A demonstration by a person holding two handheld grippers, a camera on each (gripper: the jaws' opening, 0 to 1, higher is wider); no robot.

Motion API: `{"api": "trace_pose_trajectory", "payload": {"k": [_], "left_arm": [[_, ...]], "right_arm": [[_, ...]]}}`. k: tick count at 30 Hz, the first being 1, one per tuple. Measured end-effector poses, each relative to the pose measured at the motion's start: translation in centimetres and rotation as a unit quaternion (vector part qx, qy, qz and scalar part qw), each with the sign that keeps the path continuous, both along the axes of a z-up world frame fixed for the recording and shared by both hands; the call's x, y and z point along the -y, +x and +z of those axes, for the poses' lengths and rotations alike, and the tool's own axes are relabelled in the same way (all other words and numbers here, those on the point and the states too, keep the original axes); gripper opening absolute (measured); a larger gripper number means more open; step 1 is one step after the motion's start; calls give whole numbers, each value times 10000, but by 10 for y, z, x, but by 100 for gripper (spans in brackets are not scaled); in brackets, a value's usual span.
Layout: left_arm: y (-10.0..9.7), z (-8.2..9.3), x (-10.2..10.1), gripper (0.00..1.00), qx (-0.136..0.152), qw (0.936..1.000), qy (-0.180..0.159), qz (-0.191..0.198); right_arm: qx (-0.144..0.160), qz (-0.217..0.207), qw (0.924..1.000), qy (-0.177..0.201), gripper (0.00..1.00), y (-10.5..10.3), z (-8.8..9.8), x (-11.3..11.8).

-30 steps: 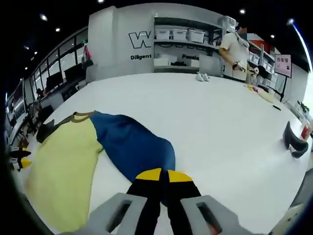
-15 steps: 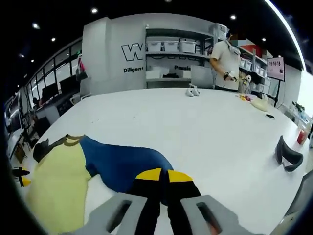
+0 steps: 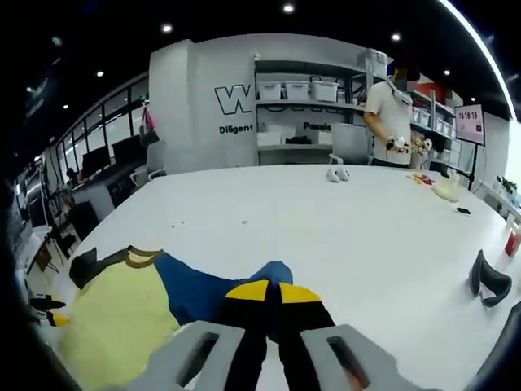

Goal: Fold the garment on the visible template until the final outline fits inside the template.

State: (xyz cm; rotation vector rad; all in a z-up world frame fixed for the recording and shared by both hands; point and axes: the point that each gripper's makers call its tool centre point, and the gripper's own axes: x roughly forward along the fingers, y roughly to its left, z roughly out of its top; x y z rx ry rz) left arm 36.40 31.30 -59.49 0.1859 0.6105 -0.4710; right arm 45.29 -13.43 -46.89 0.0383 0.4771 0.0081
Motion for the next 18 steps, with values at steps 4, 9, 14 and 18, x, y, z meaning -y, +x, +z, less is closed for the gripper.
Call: {"api": "trace_pose_trajectory", "payload": {"k": [4,9,14,18], "left_arm": [[0,-1,1,30,-19,10000,-13,-11],[-1,-2,7,31,0,9999,89,-132],[-4,-4,13,32,-19,9995,153,-268],[-4,-3,16,33,-6,9993,197,-329]], "right_arm": [[97,306,9994,134,0,6,9,-24],[189,640,9975,234,0,12,17,-52],[280,1087,9932,307,0,17,30,-88],[313,1427,9882,464,0,21,38,-120]]}}
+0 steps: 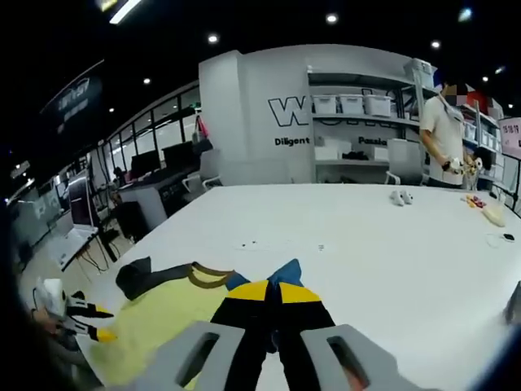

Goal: Fold the garment on the visible template until the final outline fits inside the template.

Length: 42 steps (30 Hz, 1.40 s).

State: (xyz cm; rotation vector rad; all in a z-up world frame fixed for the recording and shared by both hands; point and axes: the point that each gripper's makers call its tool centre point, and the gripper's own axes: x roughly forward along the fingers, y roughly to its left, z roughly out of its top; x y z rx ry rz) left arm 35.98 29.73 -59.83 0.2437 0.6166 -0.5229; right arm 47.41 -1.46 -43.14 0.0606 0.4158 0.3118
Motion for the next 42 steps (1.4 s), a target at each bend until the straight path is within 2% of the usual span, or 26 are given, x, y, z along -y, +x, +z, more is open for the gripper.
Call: {"api": "trace_pose_trajectory", "payload": {"k": [11,14,18,24,34,42], "left_arm": [[2,5,-6,34,65,9998,-97,146],[4,6,-7,39,107,9998,-51,174],[4,6,-7,39,106,9998,-73,174],[4,7,-7,39,120,9997,-74,178],[4,7,-8,39,106,9997,-72,200],[4,7,-9,39,94,9997,-85,216]], "right_arm": [[37,637,9977,217,0,11,7,-65],[37,810,9962,302,0,13,9,-84],[74,1040,9940,340,0,16,13,-107],[74,1261,9914,353,0,19,11,-133],[-50,1551,9870,422,0,27,-4,-174],[-152,1863,9819,299,0,32,-33,-210]]}}
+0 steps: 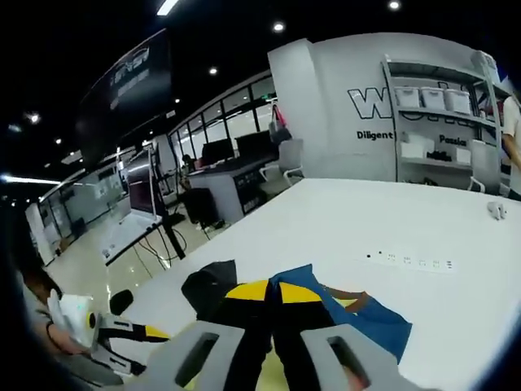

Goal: Fold the garment on the visible template until the final outline fits inside the template.

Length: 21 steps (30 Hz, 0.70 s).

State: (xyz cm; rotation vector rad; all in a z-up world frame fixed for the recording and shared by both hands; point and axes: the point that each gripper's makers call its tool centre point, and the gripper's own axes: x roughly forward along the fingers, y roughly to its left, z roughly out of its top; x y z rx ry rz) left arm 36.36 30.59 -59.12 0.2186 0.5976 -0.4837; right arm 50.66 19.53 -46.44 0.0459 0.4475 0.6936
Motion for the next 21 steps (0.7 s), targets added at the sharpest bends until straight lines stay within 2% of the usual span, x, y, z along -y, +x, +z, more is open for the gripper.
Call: {"api": "trace_pose_trajectory", "payload": {"k": [6,10,16,19,21], "left_arm": [[-1,-3,1,39,-48,10000,6,-24],[-2,-4,2,39,-83,10000,8,-30],[-3,-6,3,39,-122,9999,11,-57],[-3,-7,3,39,-141,9999,14,-58],[-3,-7,3,38,-151,9999,16,-50]], "right_arm": [[-170,319,9990,-254,0,-1,-28,-26],[-295,374,9983,-338,0,0,-42,-34],[-700,357,9963,-353,0,-2,-71,-46],[-843,553,9943,-343,0,-4,-81,-57],[-904,632,9927,-479,0,-9,-90,-63]]}}
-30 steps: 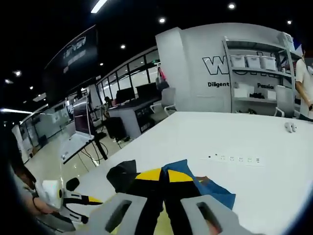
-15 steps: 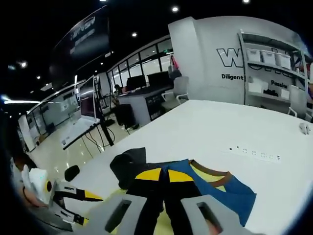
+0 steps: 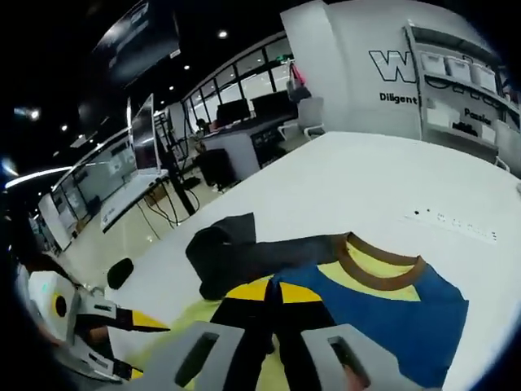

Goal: Fold the garment on the visible template until the final outline fits inside the template.

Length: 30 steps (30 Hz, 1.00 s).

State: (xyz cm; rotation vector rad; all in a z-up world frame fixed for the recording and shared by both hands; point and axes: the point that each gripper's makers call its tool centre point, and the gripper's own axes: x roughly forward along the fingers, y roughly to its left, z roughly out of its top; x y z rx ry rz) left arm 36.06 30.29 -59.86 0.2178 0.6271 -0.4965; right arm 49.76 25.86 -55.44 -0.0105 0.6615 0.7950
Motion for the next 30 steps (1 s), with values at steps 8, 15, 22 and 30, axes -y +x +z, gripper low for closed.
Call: {"api": "trace_pose_trajectory", "payload": {"k": [8,15,22,30], "left_arm": [[0,-1,-2,38,-21,10000,9,58],[1,-4,-3,38,-84,9999,-72,109],[1,-4,-1,38,-105,9999,-82,98],[0,-8,2,38,-138,9999,-25,17]], "right_arm": [[-263,24,9996,-61,0,-1,-22,-6],[-502,135,9986,-114,0,-5,-41,-18],[-466,212,9986,-89,0,-8,-48,-25],[-484,496,9976,-49,6,-8,-57,-41]]}}
